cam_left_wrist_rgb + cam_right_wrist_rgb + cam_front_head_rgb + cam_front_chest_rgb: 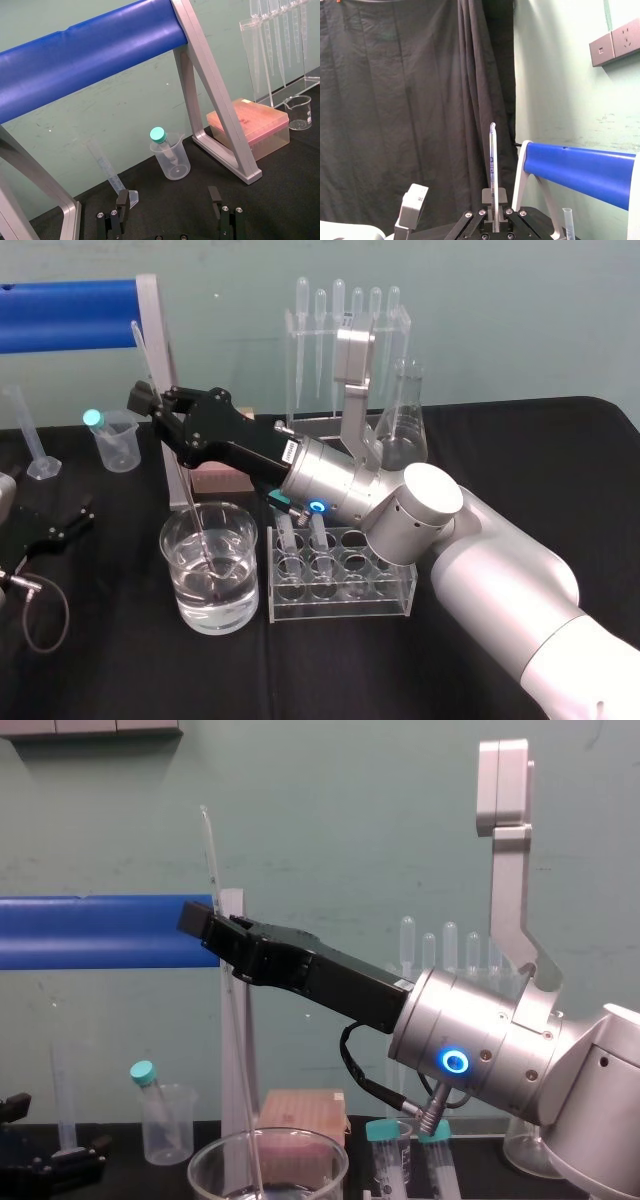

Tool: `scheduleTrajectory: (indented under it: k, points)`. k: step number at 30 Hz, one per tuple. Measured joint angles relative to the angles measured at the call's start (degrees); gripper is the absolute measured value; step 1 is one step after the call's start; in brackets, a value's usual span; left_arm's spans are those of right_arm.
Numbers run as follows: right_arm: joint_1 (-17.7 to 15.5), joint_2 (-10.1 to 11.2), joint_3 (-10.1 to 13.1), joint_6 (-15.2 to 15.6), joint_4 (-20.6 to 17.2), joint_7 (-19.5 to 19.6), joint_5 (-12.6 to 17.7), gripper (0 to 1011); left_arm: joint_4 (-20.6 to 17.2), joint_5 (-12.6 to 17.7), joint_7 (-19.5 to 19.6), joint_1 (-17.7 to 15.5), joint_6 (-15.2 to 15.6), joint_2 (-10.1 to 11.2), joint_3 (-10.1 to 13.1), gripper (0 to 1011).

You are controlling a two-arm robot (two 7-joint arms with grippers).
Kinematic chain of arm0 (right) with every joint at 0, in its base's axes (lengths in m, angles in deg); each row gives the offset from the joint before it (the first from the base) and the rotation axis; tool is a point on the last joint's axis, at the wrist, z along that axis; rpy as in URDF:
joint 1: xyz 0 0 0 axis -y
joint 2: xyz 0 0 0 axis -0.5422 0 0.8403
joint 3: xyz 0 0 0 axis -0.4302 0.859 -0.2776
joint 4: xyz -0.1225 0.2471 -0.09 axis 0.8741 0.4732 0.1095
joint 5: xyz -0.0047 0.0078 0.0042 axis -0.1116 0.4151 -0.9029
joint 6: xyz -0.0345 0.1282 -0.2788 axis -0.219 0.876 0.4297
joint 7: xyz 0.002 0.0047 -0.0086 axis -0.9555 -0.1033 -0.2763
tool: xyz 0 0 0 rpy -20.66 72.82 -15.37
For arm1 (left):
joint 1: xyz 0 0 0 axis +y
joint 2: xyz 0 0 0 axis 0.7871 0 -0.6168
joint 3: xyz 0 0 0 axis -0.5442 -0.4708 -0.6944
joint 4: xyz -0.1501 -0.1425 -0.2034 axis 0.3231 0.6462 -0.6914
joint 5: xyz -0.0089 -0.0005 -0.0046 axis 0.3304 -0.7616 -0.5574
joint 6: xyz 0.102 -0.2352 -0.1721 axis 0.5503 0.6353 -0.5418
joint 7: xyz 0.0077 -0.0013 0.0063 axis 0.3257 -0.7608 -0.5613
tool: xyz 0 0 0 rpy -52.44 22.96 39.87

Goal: Hold the thermometer with one hand and immerse one end into the beaker, then reinsert it into the test tube rack.

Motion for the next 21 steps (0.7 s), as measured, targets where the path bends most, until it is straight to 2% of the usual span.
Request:
scheduleTrajectory:
  k: [21]
  points:
    - [0.0,0.0,0.0,0.0,0.0,0.0,0.0,57,0.0,0.0,0.0,0.0,0.0,0.0,0.0,1008]
